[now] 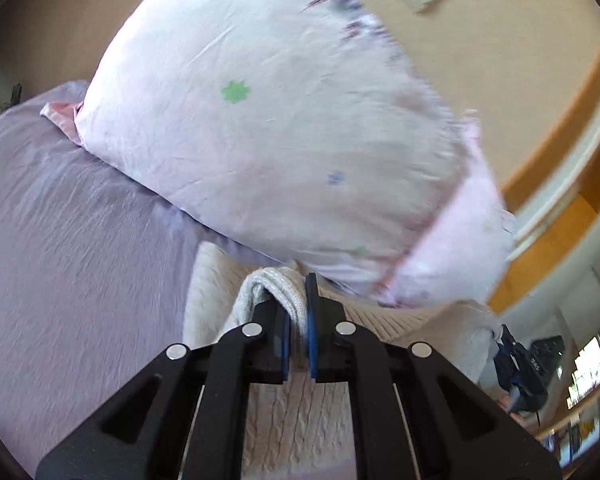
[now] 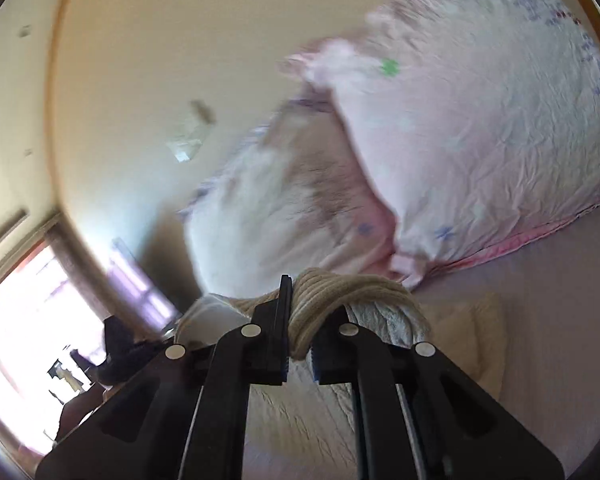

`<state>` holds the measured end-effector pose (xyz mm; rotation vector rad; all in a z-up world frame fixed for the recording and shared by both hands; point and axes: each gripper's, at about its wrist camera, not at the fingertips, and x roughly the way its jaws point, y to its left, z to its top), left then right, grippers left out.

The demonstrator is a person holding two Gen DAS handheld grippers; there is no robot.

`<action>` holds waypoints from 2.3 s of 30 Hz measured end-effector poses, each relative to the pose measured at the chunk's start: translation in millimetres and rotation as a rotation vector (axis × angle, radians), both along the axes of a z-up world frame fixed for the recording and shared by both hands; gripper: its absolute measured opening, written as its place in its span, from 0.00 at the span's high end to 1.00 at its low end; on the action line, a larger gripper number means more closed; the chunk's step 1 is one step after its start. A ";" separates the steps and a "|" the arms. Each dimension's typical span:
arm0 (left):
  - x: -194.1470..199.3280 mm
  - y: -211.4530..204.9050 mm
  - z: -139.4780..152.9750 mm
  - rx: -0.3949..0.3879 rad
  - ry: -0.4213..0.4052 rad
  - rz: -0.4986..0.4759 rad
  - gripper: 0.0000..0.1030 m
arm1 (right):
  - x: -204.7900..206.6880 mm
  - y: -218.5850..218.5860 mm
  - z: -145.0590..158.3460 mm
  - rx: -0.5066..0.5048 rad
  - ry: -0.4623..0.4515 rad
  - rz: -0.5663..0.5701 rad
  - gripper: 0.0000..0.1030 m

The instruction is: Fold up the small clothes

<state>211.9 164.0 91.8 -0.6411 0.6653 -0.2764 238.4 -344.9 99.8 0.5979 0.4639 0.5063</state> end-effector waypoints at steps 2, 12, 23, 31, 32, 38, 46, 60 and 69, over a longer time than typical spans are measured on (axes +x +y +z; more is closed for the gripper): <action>35.1 -8.8 -25.6 0.006 0.090 0.022 0.94 | 38.0 6.5 -30.6 -0.048 0.140 -0.080 0.92; 28.2 -6.1 -29.2 0.068 0.129 -0.005 0.19 | 28.1 -8.6 -67.6 0.000 0.182 -0.194 0.01; 28.0 13.9 -87.4 -0.050 0.328 -0.080 0.48 | 28.4 -16.8 -75.6 0.080 0.191 -0.087 0.01; 23.0 8.0 -91.7 -0.324 0.281 -0.066 0.83 | 27.0 -39.2 -68.6 0.176 0.172 -0.043 0.01; 21.4 0.0 -79.4 -0.354 0.249 -0.087 0.84 | 26.7 -41.0 -65.2 0.180 0.164 -0.049 0.01; 42.5 -132.5 3.9 -0.467 0.026 -0.355 0.87 | 10.5 -65.9 -48.0 0.193 0.085 -0.111 0.01; 102.3 -324.2 -63.4 -0.702 0.287 -0.667 0.77 | 13.0 -91.6 -47.0 0.089 0.127 -0.173 0.01; 79.6 -223.9 -62.5 0.094 0.250 -0.360 0.24 | 53.2 -72.4 -94.1 0.054 0.485 0.008 0.01; 89.4 -258.9 -88.0 0.099 0.269 -0.388 0.23 | 58.7 -59.6 -115.6 0.076 0.534 0.070 0.48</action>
